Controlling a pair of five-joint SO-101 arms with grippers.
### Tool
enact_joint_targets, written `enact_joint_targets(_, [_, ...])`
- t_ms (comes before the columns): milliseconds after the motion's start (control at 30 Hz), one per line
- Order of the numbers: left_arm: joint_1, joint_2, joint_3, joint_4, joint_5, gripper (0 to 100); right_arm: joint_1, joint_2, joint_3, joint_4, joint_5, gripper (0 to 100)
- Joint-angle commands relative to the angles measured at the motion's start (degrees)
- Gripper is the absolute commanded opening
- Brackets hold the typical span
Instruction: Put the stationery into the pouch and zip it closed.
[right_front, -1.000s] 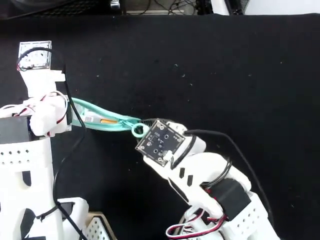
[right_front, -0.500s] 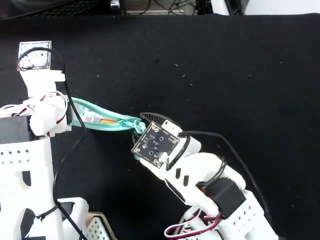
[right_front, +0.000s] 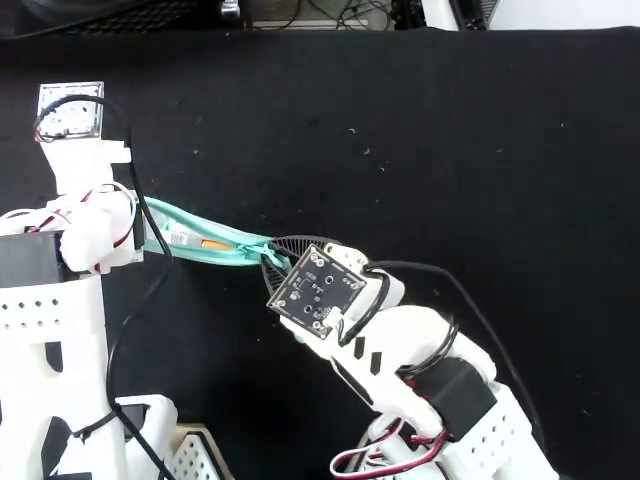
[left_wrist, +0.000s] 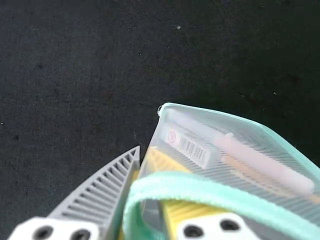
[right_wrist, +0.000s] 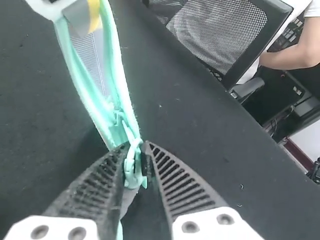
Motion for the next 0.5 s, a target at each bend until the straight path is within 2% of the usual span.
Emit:
enact_joint_targets(0, [-0.22, 0.62, 3.38, -1.14, -0.44, 3, 2.37, -0.13, -3.47, -4.92, 1.76, 1.3])
enact_joint_targets(133, [-0.13, 0.53, 3.03, -1.14, -0.18, 3, 3.16, 2.15, -4.0, -9.23, 9.85, 1.3])
enact_joint_targets(467, [-0.31, 0.44, 3.03, -2.73, 0.0, 3, 3.16, 9.45, -4.62, -15.38, 10.2, 1.3])
